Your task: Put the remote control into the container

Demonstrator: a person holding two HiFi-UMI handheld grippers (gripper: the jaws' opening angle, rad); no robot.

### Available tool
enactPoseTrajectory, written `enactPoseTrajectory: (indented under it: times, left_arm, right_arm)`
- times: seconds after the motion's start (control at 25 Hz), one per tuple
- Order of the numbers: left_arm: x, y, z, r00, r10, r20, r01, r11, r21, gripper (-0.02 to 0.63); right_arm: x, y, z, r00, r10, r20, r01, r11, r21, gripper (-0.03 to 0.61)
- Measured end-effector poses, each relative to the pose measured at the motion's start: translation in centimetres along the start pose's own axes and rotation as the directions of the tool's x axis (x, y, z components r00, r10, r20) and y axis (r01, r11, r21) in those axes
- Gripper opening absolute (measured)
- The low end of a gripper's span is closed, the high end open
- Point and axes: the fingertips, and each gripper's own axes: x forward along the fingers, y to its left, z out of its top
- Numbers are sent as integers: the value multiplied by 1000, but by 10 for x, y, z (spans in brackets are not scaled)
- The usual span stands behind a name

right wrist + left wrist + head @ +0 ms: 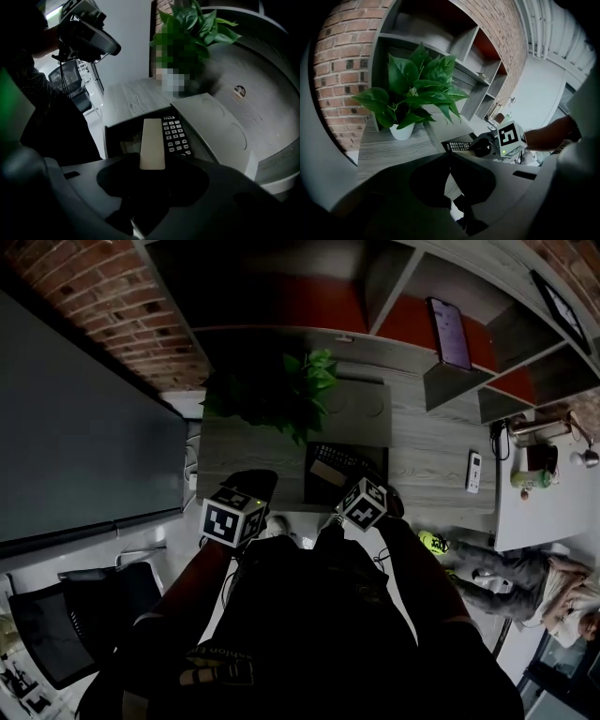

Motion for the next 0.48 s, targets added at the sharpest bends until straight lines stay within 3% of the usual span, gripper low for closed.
enactPoseTrajectory:
  times: [0.24,0.48]
  left_arm:
    - [-6,5,-4,1000,8,20,-8,1000,-13,6]
    - [-11,4,-3,1000,4,29,-4,1000,-11,6]
  right_arm:
    - [17,2,-7,999,2,-53,-7,996,-85,189]
    - [14,-4,-8,995,-70,-68,65,995,-77,190]
